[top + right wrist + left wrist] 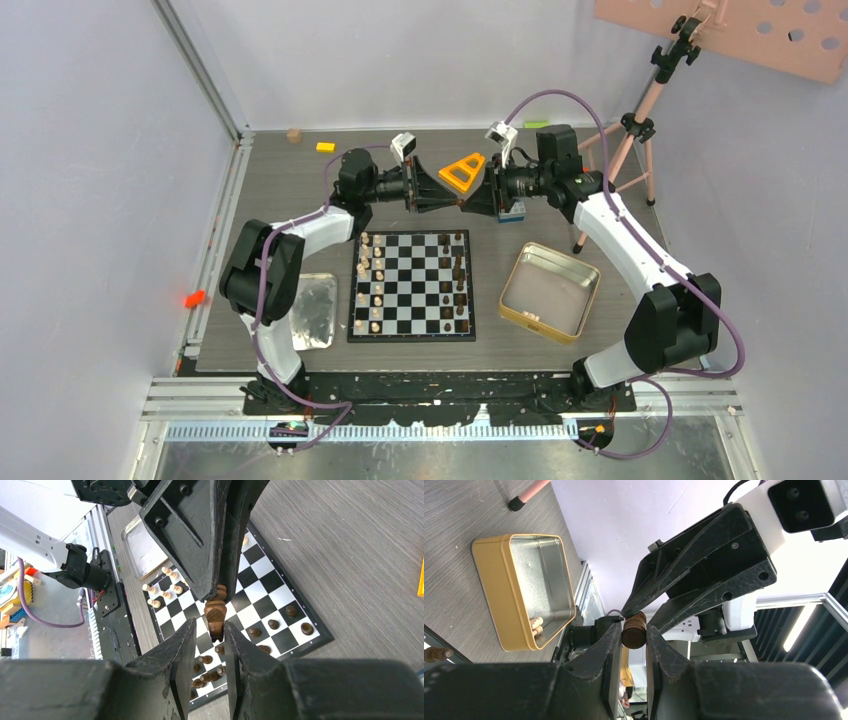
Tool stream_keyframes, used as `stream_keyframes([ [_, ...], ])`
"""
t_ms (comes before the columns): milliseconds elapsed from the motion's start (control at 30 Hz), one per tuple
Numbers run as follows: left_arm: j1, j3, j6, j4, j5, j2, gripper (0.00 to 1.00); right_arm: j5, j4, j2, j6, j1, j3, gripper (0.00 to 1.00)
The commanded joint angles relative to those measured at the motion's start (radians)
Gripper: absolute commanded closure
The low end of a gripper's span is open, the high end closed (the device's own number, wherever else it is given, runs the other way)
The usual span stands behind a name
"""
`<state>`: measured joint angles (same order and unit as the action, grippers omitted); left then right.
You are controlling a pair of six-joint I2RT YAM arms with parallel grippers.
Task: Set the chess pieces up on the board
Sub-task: Place the chess piece on the chessboard.
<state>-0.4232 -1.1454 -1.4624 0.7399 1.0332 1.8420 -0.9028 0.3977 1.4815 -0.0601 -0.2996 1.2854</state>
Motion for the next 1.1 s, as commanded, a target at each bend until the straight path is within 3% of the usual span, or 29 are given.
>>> stream_keyframes([
  [0,0.002,0.007,0.002,0.051,0.011,0.001,1.0,0.002,0.007,0.006,-0.025,-0.004,0.056,0.67],
  [467,0.001,0.002,-0.019,0.077,0.011,0.012,1.0,-0.004,-0.002,0.016,-0.026,-0.004,0.036,0.71],
  [767,0.001,0.01,0.007,0.076,0.014,0.012,0.99,-0.007,0.02,0.024,-0.03,-0.004,0.069,0.94],
  [1067,0.003,0.012,0.254,-0.158,0.017,-0.062,0.71,0.031,0.173,0.026,-0.099,-0.004,0.173,0.99],
])
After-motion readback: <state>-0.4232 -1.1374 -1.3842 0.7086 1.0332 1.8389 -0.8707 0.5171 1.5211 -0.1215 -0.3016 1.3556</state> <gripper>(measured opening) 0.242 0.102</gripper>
